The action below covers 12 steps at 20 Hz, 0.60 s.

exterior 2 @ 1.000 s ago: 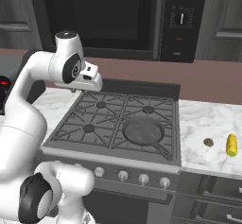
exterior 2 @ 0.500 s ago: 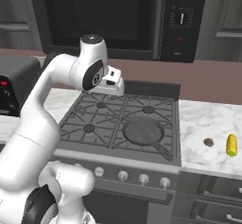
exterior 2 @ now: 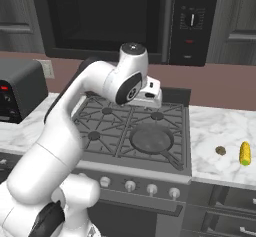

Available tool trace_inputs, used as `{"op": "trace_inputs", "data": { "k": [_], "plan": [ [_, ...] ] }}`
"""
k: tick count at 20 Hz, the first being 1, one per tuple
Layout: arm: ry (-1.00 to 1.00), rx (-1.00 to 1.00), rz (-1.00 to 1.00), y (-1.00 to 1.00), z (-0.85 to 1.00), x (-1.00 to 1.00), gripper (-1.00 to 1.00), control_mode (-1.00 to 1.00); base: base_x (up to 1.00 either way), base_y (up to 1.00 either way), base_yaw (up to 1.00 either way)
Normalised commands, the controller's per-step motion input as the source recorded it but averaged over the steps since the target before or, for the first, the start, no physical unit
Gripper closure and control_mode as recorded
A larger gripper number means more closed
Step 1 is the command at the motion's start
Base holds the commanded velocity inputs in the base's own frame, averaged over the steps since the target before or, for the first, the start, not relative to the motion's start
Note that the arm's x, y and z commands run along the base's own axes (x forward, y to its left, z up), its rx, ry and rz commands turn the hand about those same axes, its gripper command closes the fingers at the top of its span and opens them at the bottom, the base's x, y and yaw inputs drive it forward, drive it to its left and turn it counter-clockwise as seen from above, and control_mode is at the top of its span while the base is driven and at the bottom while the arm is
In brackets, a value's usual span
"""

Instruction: Put the corn and garlic in the pan. Then turn on the front right burner and set the heat to medium.

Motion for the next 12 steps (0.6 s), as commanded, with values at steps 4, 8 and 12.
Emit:
{"op": "trace_inputs", "data": {
  "k": [4, 8, 12],
  "plan": [
    [0.04, 0.00, -0.01, -0.62, 0.00, 0.00, -1.00, -1.00, 0.00, 0.00, 0.00],
    [0.07, -0.03, -0.01, -0.52, -0.11, 0.00, -1.00, -1.00, 0.00, 0.00, 0.00],
    [0.08, -0.02, -0.01, -0.56, -0.11, 0.04, -1.00, -1.00, 0.00, 0.00, 0.00]
  ]
}}
